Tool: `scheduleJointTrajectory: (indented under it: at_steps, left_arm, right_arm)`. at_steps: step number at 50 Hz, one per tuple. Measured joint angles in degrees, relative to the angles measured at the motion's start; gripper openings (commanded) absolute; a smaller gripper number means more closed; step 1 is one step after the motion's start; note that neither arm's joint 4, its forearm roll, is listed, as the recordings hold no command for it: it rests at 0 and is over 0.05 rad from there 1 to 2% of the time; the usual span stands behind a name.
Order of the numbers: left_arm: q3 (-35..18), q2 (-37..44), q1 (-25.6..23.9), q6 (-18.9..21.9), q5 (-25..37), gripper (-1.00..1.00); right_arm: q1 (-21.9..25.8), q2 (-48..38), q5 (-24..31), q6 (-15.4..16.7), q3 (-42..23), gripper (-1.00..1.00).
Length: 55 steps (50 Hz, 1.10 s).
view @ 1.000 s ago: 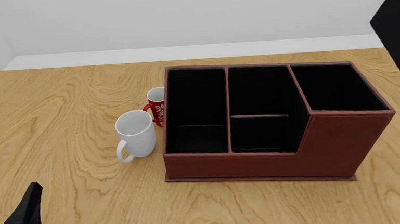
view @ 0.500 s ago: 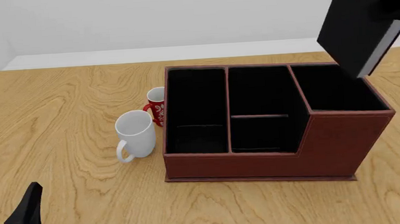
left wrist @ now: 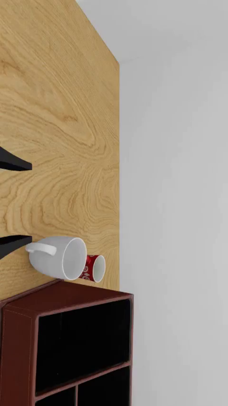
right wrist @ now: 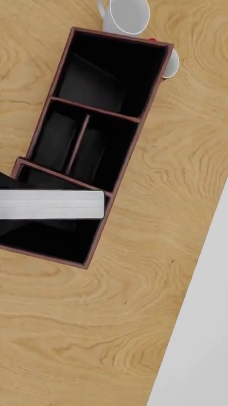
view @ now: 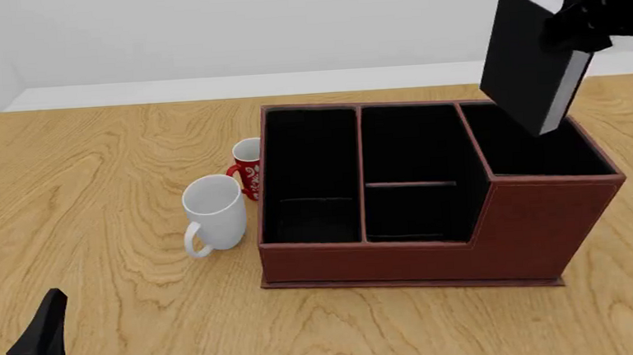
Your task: Pick up the book and place it in the right compartment of the caddy.
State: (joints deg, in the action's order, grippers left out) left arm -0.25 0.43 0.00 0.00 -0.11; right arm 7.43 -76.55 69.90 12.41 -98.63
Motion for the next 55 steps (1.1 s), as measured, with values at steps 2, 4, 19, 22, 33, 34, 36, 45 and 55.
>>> scheduleJointTrajectory:
  at_steps: [2,4,19,22,33,34,36,45,55]
  left_arm:
    - [0.0,0.0,0.0,0.0,0.0,1.0]
    - [0.0,0.0,0.0,0.0,0.0,1.0]
    - [0.0,0.0,0.0,0.0,0.0,1.0]
    - [0.0,0.0,0.0,0.0,0.0,1.0]
    - [0.0,0.0,0.0,0.0,0.0,1.0]
    - [0.0,0.0,0.0,0.0,0.0,1.0]
    - [0.0,0.0,0.0,0.0,0.0,1.0]
    - [0.0,0.0,0.0,0.0,0.0,1.0]
    - [0.0,0.0,0.0,0.0,0.0,1.0]
  right_arm:
    - [-0.08,-0.29,0.0,-0.06,-0.05,-1.0]
    - [-0.16,-0.53,0.0,-0.15,-0.09,-1.0]
    - [-1.41,-1.82,0.0,-0.28,-0.63,-1.0]
    - [-1.71,-1.9,0.0,-0.27,-0.63,-1.0]
    - [-2.36,-1.93,0.0,-1.08,-0.46,-1.0]
    - [-2.45,-1.94,0.0,-1.08,-0.43,-1.0]
    - [-2.6,-1.98,0.0,-1.18,-0.34,-1.0]
    - [-2.77,-1.93,0.0,-2.1,0.32,-1.0]
    - [-2.32,-1.84,0.0,-3.71,1.29,-1.0]
